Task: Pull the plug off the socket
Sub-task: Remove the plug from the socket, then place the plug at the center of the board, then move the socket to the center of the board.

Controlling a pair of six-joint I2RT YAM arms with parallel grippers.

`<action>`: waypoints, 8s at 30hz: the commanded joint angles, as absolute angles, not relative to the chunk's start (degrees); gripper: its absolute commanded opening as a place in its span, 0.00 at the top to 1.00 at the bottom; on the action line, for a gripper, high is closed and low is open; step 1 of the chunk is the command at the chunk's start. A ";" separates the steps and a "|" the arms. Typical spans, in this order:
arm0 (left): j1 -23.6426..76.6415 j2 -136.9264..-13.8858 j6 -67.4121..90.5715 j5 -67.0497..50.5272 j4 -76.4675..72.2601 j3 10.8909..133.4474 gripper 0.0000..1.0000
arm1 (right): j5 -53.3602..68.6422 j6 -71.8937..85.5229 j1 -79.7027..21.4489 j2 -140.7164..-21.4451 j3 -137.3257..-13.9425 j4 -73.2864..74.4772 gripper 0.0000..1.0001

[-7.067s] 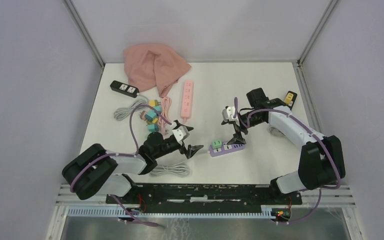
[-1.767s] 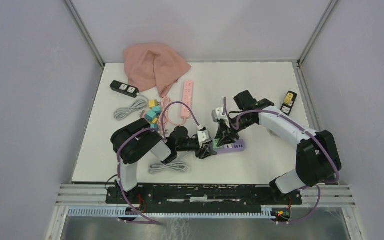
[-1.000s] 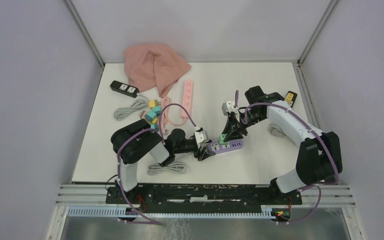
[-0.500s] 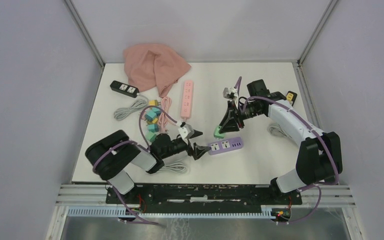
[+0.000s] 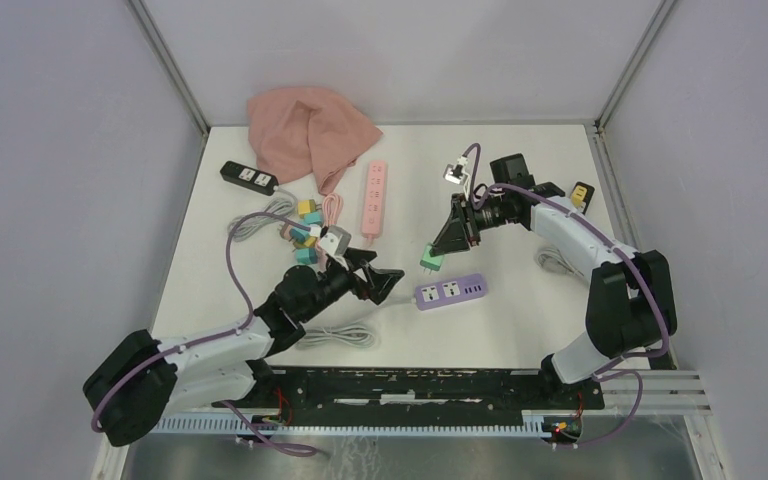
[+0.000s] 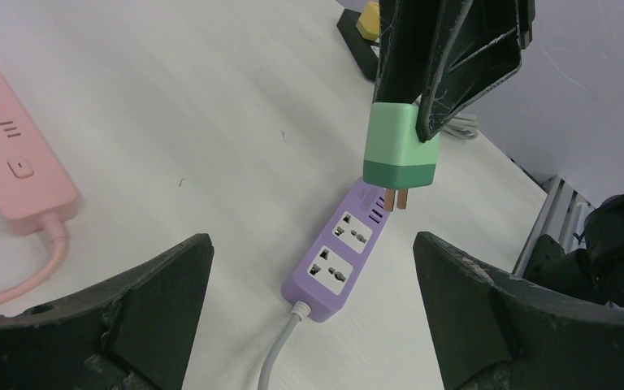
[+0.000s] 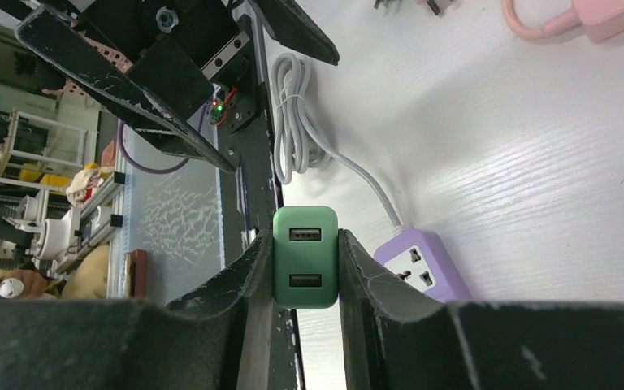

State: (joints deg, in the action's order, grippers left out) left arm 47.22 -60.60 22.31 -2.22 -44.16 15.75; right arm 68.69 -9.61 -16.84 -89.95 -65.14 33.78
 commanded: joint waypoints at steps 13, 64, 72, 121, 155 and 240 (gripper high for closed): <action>46.92 -55.45 35.11 -1.64 -32.13 20.32 0.01 | 68.20 3.56 -16.71 -89.21 -65.35 23.05 0.98; 62.14 -86.37 26.19 27.86 6.57 63.16 0.46 | 65.47 8.71 -16.68 -93.16 -65.72 22.77 0.98; 61.80 -87.25 25.28 27.87 7.63 63.50 0.35 | 65.57 8.87 -16.74 -93.34 -65.80 22.86 0.97; 16.40 -63.25 54.77 32.69 3.95 28.74 0.93 | 62.68 1.16 -15.64 -91.09 -67.23 28.21 0.25; 12.92 -60.62 60.75 25.58 11.88 30.18 0.26 | 62.01 -2.15 -13.91 -89.67 -68.30 31.20 0.25; 36.91 -60.48 3.39 8.30 -45.61 11.25 0.01 | 19.23 -18.46 7.76 -84.05 -66.91 34.81 0.13</action>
State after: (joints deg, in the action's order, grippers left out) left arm 36.73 -60.64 5.98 7.31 -41.98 10.33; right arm 29.87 -20.86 6.74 -83.05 -67.75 40.12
